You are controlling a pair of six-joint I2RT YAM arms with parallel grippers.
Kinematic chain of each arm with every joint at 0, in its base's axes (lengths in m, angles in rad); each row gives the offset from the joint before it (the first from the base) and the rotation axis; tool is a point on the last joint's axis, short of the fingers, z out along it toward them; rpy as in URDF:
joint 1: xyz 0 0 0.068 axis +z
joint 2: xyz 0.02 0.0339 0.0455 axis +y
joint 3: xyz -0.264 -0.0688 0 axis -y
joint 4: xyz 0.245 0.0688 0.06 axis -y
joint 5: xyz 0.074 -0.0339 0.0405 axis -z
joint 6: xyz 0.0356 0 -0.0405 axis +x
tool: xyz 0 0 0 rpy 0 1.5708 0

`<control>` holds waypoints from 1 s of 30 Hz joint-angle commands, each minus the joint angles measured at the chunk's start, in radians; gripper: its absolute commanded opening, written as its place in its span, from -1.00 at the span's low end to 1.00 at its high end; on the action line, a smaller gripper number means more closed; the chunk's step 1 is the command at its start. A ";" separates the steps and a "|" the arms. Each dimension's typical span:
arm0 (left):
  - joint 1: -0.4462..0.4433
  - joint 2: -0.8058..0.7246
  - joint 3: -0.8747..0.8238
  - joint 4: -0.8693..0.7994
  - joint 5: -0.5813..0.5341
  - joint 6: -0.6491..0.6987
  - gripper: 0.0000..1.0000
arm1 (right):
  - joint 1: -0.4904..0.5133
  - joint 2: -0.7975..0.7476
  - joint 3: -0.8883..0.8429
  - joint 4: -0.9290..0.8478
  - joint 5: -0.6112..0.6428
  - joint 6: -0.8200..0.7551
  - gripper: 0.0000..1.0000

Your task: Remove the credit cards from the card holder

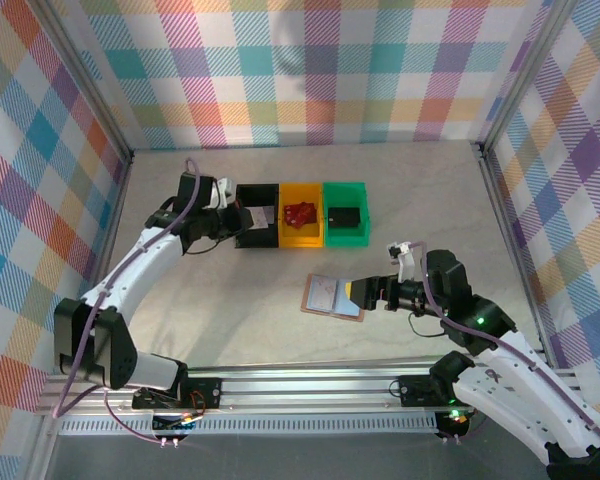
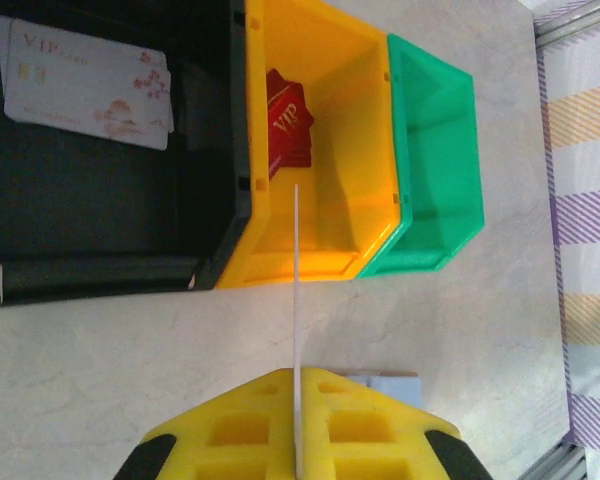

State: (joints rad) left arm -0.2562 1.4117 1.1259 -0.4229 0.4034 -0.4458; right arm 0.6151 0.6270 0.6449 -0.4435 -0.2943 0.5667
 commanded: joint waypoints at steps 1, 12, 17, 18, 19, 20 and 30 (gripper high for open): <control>0.022 0.055 0.063 0.014 0.006 0.050 -1.00 | -0.003 -0.002 -0.009 0.009 0.000 -0.017 0.98; 0.049 0.249 0.168 0.029 0.020 0.075 -1.00 | -0.003 0.036 -0.012 0.039 -0.039 -0.020 0.98; 0.049 0.338 0.224 0.025 0.006 0.076 -1.00 | -0.003 0.051 -0.006 0.046 -0.045 -0.023 0.98; 0.049 0.356 0.235 0.021 -0.002 0.079 -1.00 | -0.004 0.055 -0.004 0.045 -0.046 -0.023 0.98; 0.050 0.371 0.246 0.021 -0.005 0.080 -1.00 | -0.004 0.058 -0.003 0.044 -0.046 -0.022 0.98; 0.052 0.388 0.257 0.019 -0.006 0.083 -1.00 | -0.004 0.062 -0.002 0.043 -0.048 -0.022 0.98; 0.054 0.557 0.406 -0.050 -0.023 0.140 -1.00 | -0.003 0.085 0.008 0.036 -0.055 -0.024 0.98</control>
State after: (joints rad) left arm -0.2199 1.9385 1.4841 -0.4263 0.3943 -0.3557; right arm 0.6151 0.7086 0.6403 -0.4206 -0.3298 0.5602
